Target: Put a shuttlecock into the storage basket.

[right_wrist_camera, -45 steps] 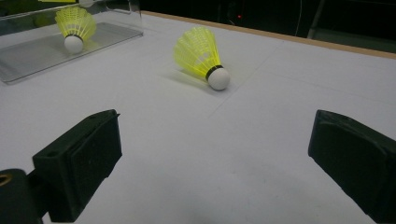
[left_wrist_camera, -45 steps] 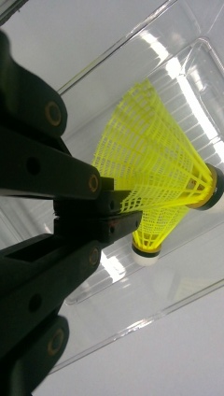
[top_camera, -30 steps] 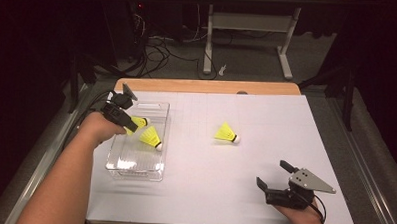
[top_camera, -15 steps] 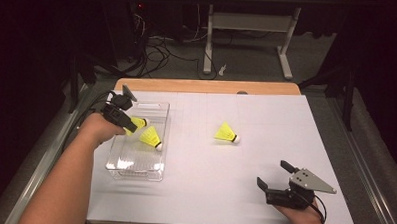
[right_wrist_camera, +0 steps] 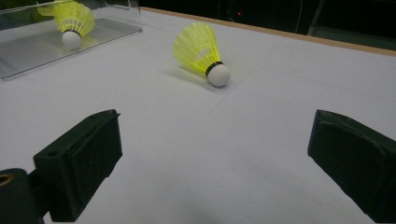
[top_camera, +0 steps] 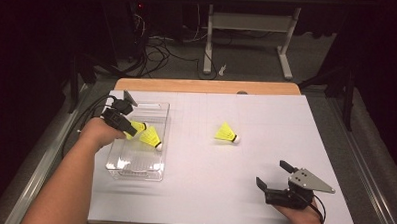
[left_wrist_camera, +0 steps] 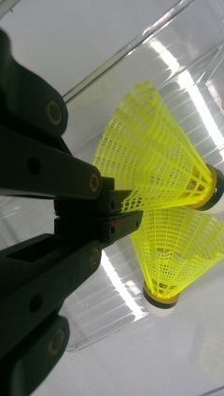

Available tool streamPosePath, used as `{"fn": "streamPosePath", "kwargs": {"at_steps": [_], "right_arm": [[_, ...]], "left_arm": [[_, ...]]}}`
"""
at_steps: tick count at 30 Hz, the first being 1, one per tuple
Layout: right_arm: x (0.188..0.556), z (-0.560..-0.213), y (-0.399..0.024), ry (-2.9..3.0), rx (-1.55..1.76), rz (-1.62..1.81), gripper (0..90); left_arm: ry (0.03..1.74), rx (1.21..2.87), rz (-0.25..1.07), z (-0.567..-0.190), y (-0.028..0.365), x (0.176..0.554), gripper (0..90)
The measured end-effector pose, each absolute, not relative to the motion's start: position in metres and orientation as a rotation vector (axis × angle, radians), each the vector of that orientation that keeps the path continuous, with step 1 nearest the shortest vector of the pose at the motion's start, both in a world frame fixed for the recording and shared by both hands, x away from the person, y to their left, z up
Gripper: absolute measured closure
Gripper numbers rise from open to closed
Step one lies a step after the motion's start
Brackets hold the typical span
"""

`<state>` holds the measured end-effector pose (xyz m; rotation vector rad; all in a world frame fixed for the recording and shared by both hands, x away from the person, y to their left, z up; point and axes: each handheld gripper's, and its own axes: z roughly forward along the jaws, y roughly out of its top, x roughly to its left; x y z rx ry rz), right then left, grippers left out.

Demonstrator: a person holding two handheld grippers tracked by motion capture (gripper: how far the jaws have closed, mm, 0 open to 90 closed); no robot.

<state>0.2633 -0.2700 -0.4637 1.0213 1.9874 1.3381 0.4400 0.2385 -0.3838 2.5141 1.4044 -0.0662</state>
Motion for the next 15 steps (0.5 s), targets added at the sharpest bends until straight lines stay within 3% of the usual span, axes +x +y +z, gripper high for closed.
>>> {"fn": "streamPosePath", "kwargs": {"at_steps": [15], "right_arm": [[0.262, -0.463, -0.271, 1.984, 1.020, 1.340, 3.8]], "left_arm": [[1.434, 2.504, -0.083, -0.396, 0.244, 0.438, 89.0]]}}
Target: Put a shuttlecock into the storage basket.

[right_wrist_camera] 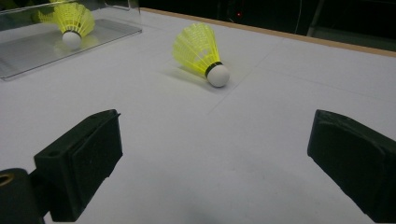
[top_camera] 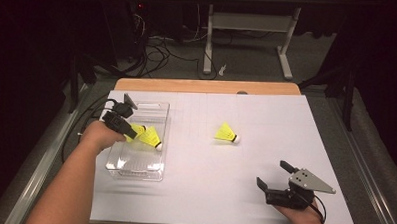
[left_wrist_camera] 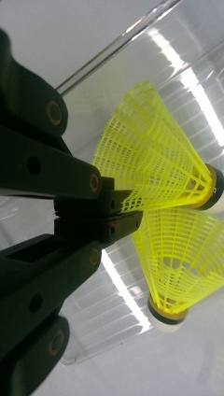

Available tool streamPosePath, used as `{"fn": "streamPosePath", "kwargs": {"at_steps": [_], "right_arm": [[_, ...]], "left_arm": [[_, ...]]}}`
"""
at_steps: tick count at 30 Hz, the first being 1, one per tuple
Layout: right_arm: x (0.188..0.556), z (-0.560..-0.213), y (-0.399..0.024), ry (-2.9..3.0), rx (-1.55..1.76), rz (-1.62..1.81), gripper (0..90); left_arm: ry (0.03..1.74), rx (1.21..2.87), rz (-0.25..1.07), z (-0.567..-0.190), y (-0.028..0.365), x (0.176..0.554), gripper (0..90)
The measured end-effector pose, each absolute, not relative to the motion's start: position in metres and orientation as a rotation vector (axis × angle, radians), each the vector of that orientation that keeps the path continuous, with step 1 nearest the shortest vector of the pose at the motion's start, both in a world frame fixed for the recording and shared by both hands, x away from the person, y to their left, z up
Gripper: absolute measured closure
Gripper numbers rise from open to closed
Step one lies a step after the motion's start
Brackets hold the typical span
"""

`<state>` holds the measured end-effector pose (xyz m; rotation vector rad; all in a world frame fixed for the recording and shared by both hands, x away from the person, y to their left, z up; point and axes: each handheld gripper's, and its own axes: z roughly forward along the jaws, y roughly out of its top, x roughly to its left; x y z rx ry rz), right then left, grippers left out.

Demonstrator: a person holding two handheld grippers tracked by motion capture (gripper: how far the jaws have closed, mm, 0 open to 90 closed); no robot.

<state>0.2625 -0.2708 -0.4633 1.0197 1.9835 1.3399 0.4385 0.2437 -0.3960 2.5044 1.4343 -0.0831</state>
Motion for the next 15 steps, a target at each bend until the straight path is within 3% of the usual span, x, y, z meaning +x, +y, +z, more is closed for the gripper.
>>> {"fn": "streamPosePath", "kwargs": {"at_steps": [15], "right_arm": [[0.2626, -0.4636, -0.2697, 1.988, 1.018, 1.336, 3.9]], "left_arm": [[1.452, 2.511, -0.092, -0.4042, 0.2461, 0.4351, 87.2]]}}
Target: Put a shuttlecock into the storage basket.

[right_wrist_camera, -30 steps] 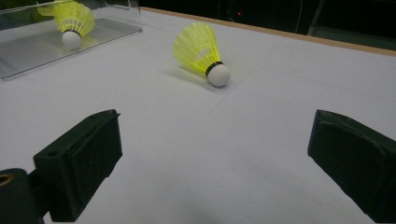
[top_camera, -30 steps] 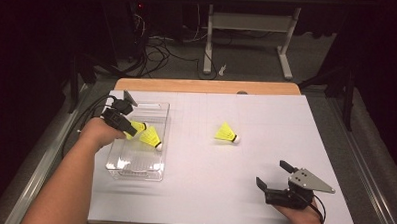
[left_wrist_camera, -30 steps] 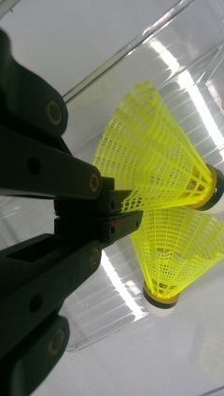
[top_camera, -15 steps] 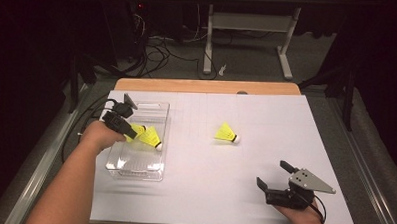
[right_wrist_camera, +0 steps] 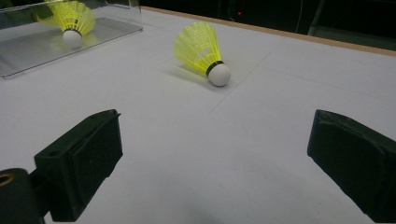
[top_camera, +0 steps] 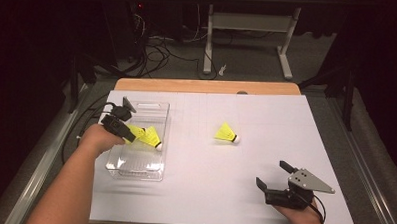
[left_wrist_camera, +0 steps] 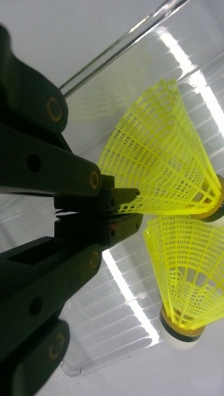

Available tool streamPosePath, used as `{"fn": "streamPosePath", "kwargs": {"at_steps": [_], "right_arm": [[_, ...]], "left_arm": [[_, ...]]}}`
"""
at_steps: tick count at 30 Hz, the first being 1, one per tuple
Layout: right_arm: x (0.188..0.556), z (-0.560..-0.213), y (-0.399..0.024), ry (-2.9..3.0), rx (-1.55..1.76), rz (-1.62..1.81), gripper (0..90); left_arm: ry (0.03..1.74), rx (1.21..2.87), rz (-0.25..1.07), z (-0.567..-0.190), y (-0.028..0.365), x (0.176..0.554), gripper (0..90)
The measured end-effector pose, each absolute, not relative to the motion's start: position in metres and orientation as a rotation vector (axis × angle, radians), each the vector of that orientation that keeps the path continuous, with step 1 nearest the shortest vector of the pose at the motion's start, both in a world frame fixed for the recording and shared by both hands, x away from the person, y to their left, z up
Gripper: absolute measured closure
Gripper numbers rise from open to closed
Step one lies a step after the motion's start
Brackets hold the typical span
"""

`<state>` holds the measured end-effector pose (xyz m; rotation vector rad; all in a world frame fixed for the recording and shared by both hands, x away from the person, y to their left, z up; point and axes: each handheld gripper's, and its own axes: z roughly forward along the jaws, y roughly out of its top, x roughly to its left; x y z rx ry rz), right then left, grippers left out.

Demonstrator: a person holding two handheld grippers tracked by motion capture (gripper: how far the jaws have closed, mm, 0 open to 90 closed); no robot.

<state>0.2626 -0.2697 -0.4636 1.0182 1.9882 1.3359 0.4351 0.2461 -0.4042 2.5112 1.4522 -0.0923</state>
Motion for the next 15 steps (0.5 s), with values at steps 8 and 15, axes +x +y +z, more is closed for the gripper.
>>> {"fn": "streamPosePath", "kwargs": {"at_steps": [8, 15], "right_arm": [[0.2620, -0.4630, -0.2700, 1.985, 1.016, 1.338, 3.9], [0.2619, -0.4630, -0.2689, 1.990, 1.015, 1.338, 3.8]], "left_arm": [[1.473, 2.513, -0.091, -0.4023, 0.2453, 0.4342, 84.0], [1.471, 2.497, -0.075, -0.3959, 0.2455, 0.4304, 75.3]]}}
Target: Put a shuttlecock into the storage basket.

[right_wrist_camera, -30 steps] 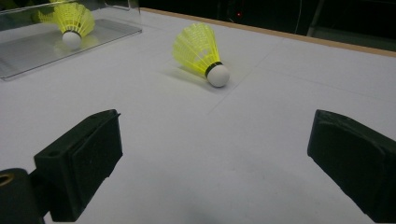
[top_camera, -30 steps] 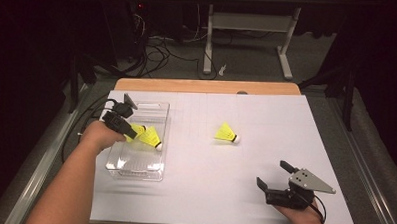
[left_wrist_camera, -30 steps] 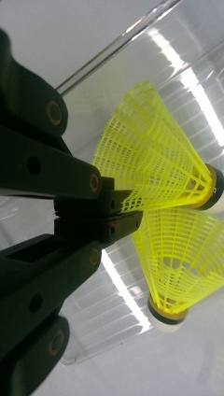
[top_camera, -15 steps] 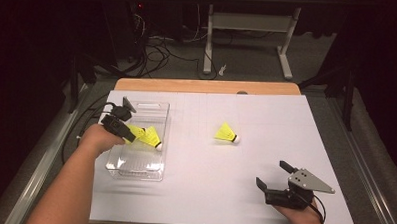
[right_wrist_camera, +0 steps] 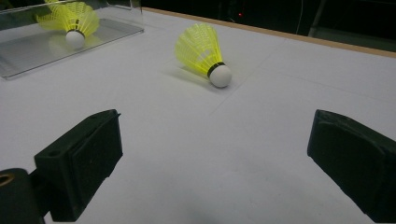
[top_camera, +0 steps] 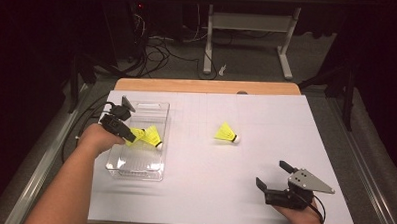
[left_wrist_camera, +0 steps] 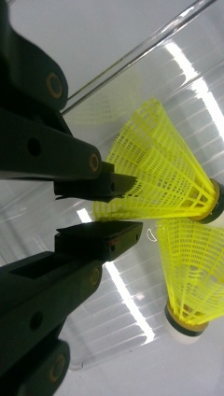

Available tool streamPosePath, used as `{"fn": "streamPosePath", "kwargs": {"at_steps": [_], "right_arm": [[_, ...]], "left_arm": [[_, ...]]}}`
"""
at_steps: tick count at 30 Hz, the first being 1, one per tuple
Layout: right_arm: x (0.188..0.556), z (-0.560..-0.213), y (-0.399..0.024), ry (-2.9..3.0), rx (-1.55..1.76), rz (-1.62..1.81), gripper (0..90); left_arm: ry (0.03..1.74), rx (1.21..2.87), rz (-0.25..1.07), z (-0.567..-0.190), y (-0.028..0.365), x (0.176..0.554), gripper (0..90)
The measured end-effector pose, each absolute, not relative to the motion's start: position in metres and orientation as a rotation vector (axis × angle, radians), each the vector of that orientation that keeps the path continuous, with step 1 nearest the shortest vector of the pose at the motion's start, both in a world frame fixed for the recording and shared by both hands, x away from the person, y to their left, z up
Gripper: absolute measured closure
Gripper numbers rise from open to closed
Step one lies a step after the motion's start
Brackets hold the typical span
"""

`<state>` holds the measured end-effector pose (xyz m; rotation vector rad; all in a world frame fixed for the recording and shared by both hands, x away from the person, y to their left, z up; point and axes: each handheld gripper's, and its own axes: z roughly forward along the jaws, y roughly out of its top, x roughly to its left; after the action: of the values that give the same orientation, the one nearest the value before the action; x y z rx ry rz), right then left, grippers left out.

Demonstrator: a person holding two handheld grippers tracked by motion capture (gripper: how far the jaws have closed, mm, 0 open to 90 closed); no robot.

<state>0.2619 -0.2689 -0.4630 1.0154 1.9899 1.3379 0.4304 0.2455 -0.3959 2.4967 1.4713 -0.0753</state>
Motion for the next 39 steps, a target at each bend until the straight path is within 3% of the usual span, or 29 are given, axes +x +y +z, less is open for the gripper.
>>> {"fn": "streamPosePath", "kwargs": {"at_steps": [10, 39], "right_arm": [[0.262, -0.463, -0.268, 1.988, 1.014, 1.336, 3.9], [0.261, -0.461, -0.267, 1.987, 1.001, 1.337, 3.9]], "left_arm": [[1.463, 2.525, -0.064, -0.389, 0.238, 0.421, 59.2], [1.453, 2.647, -0.090, -0.379, 0.217, 0.402, 29.6]]}}
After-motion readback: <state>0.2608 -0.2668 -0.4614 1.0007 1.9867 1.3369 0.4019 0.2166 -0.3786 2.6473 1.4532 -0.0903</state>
